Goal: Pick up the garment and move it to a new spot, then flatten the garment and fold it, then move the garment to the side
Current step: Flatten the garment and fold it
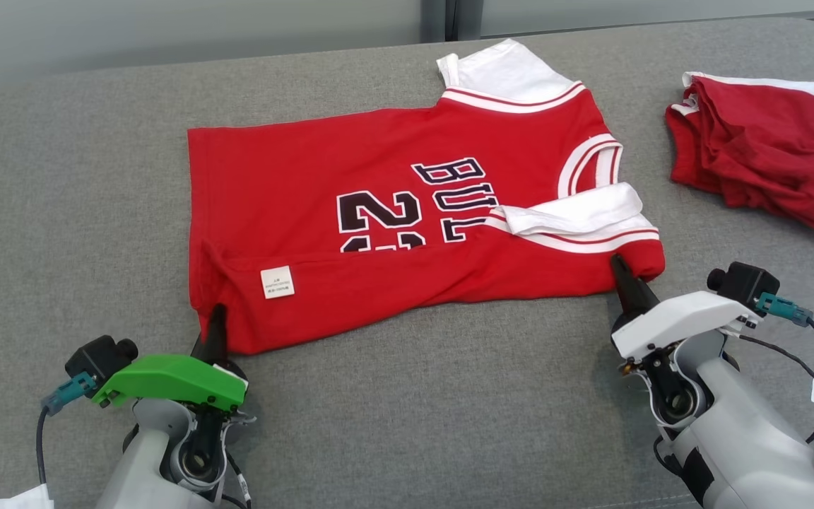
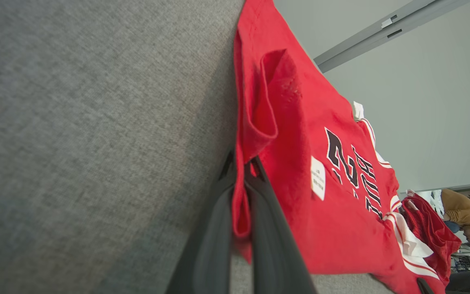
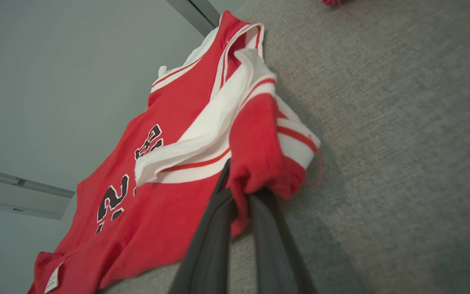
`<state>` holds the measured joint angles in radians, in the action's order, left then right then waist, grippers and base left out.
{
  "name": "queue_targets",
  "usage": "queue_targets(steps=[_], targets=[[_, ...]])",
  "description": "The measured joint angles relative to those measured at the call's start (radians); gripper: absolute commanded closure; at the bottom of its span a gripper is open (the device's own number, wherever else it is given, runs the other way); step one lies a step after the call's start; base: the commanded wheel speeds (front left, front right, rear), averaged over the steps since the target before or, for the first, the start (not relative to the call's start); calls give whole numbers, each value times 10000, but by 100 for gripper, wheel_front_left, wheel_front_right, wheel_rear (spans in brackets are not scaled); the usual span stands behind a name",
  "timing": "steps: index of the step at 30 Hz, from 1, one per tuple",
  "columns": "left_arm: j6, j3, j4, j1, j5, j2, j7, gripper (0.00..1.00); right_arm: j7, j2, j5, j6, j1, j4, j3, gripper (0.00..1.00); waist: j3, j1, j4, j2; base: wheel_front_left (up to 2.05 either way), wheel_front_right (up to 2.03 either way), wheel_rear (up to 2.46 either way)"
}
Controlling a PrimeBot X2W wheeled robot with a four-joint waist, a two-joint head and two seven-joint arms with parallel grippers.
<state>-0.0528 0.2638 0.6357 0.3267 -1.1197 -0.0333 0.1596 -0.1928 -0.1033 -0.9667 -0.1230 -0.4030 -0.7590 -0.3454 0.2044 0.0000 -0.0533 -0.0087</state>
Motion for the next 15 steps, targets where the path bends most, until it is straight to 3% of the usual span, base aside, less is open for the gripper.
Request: queue_targets(steps=[9,15], targets=[[-272,2,-169,-267,-52,4,188,100,-270,-261,-336,-2,151,913,144,100,-270,0,-91,0,0,0,0],[-362,-276,-688,-1147,-531,25,276,100,-345,-362,-928,-2,1190,1425,399,100,-607,0,-108,0,0,0,0]])
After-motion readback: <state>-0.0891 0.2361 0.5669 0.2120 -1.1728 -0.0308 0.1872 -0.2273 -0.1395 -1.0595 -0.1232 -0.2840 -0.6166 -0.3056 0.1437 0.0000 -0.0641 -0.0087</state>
